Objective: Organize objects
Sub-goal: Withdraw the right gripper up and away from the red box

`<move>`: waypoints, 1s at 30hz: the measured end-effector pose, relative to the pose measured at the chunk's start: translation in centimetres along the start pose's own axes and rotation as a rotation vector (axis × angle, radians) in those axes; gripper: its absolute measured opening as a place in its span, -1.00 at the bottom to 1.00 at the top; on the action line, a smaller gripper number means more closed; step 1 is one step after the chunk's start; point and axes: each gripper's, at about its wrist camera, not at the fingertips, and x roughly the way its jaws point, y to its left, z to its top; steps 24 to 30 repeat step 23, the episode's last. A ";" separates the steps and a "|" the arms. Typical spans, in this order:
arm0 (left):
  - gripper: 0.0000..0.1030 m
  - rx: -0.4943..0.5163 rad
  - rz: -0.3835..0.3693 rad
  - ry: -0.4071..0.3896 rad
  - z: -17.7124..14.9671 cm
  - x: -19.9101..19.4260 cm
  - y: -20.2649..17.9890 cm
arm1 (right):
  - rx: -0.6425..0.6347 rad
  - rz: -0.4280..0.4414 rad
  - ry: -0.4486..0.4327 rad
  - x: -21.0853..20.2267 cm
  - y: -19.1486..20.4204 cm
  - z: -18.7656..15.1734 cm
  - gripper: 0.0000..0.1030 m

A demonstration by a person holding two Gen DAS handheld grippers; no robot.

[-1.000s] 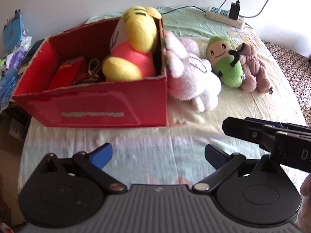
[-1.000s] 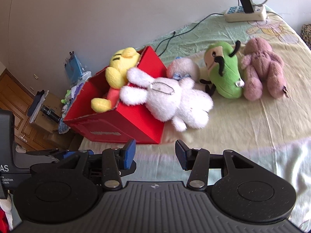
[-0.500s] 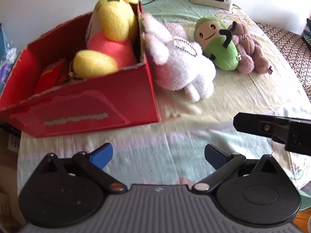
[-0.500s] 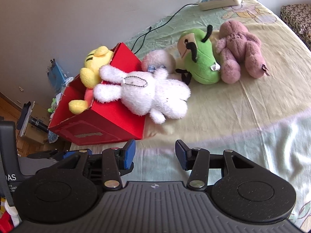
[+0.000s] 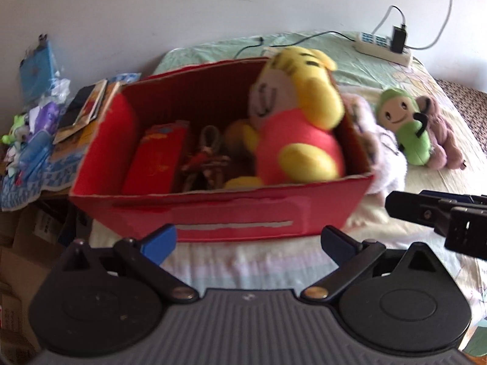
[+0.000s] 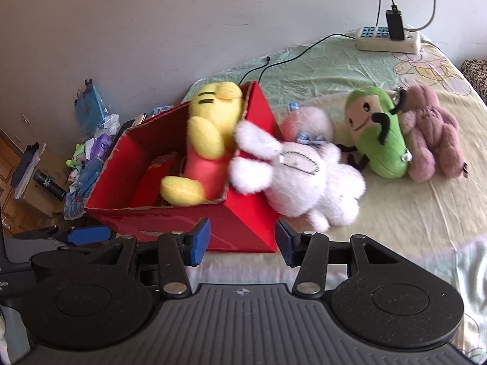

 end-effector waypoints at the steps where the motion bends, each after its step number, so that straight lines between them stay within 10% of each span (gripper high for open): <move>1: 0.97 -0.006 0.005 -0.003 0.0 0.0 0.6 | -0.004 -0.001 -0.001 0.2 0.5 0.2 -0.03; 30: 0.81 -0.048 0.049 -0.085 2.1 -0.3 5.7 | -0.077 -0.051 -0.009 2.0 6.4 1.5 0.18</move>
